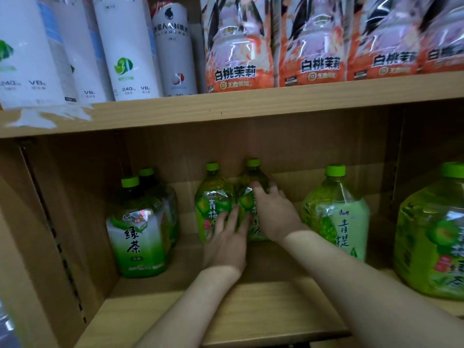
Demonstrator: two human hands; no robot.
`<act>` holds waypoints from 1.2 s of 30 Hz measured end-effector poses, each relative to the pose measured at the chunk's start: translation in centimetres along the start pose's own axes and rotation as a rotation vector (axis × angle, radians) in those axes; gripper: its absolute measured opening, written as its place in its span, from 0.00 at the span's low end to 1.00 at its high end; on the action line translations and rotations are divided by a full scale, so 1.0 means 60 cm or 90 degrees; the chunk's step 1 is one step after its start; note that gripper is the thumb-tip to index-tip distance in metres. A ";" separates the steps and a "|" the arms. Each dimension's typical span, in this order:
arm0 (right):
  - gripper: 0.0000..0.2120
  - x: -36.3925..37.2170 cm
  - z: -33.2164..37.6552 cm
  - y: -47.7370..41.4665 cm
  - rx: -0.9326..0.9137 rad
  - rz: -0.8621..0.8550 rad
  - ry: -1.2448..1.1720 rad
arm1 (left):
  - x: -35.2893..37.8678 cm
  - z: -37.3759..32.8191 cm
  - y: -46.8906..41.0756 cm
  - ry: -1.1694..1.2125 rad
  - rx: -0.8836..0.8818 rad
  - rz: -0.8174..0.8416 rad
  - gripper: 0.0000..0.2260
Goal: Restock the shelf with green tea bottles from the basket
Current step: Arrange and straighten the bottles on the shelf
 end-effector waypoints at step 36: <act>0.41 -0.025 -0.180 0.155 0.343 -0.268 -0.375 | -0.036 -0.088 0.012 0.276 -0.055 -0.061 0.24</act>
Point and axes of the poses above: each hand's wrist, its own y-axis away from the middle knuckle, its own x-axis out of the palm, z = x × y, the point moved 7 cm from there along -y, towards the middle knuckle, and after that the axes turned 15 degrees about -x, right-handed, at the moved point
